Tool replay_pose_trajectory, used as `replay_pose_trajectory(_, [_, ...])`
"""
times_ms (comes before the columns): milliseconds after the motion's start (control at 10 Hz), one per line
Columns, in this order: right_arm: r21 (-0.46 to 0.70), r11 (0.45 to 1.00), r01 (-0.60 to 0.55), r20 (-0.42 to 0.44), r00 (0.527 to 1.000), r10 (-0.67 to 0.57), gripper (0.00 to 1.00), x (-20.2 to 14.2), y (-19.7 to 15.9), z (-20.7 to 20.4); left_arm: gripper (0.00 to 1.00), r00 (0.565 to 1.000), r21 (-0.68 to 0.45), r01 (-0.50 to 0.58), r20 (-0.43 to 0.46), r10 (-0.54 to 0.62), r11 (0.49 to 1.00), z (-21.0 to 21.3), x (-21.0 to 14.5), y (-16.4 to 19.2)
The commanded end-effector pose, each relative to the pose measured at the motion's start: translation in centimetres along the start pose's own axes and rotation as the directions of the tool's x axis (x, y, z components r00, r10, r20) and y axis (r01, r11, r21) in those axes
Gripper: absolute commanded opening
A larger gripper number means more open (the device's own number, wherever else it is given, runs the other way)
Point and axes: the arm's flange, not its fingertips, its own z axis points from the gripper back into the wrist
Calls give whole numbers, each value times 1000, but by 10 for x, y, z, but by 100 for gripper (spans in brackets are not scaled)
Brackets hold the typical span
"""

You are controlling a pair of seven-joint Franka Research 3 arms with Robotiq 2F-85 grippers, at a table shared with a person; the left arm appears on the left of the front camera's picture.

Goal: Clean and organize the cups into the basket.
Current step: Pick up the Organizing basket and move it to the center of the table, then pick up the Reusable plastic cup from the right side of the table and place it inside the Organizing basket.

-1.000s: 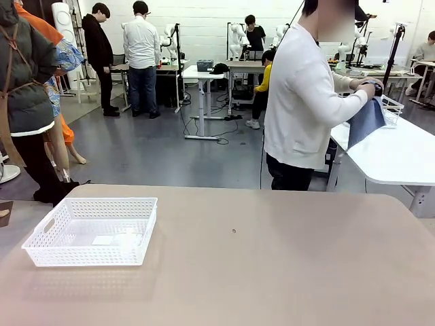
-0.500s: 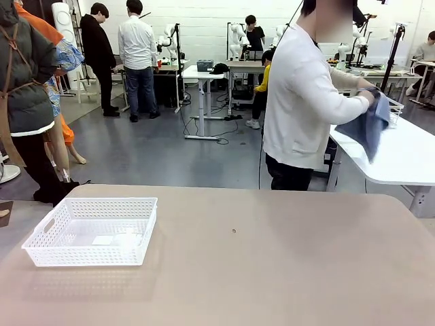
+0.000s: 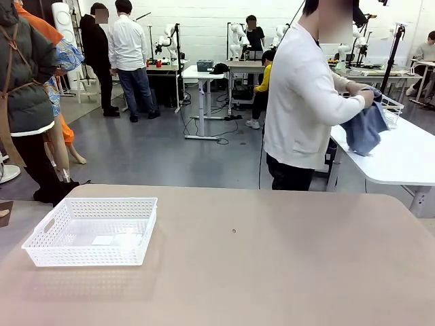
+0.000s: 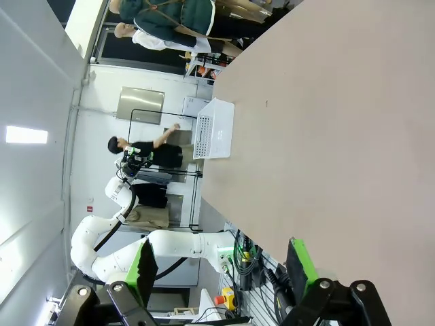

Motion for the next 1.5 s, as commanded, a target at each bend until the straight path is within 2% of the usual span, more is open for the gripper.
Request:
replay_pose_trajectory(0, [2, 1000, -2, 0, 1000, 2, 100, 1, 0, 0, 100, 1000, -10, 3, 0, -3, 1000, 1, 0, 0])
replay_pose_trajectory(1400, [2, 1000, -2, 0, 1000, 2, 100, 1, 0, 0, 100, 1000, -10, 3, 0, -3, 1000, 1, 0, 0])
